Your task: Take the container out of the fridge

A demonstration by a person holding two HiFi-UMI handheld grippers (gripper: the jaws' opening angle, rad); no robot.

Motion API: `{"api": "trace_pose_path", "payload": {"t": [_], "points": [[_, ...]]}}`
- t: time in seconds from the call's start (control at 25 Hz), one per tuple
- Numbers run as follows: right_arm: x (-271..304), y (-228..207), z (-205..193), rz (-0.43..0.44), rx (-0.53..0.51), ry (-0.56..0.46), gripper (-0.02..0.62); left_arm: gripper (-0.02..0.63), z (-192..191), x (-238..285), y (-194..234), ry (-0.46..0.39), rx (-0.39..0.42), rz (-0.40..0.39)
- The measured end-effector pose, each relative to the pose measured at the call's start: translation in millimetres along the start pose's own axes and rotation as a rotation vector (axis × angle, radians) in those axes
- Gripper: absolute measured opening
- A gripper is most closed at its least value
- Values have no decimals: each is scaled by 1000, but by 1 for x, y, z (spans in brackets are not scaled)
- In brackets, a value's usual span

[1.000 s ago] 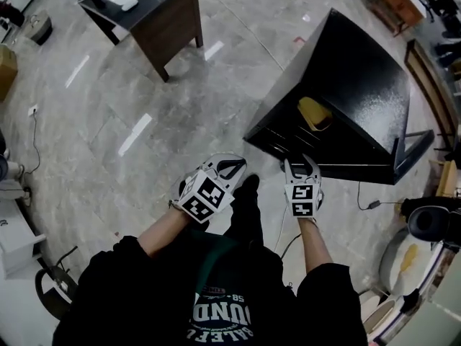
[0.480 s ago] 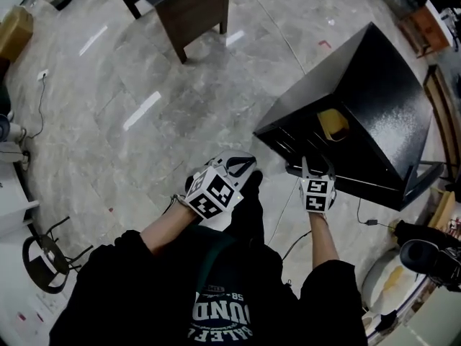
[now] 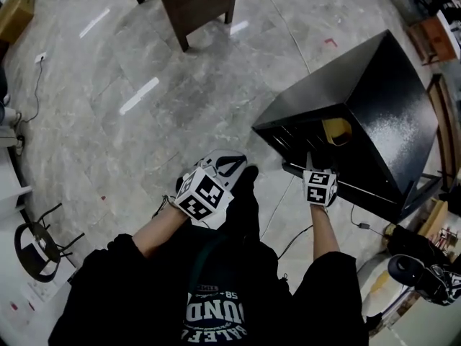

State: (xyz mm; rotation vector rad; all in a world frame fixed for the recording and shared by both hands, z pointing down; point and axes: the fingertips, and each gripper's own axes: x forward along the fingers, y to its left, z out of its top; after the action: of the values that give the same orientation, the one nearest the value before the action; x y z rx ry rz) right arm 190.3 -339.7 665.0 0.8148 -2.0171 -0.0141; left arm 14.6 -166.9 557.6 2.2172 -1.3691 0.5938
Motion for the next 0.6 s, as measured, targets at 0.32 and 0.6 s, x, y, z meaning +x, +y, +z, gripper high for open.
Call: {"api": "trace_pose_path", "payload": {"t": [0.32,0.6], "points": [[27,-29,-9,-51,-18,75,184,14,-16,-5,16,22,-42,29],[49,-34,-17,-38,-103,149,193,14,-29,-4,22,38,-70,37]]}}
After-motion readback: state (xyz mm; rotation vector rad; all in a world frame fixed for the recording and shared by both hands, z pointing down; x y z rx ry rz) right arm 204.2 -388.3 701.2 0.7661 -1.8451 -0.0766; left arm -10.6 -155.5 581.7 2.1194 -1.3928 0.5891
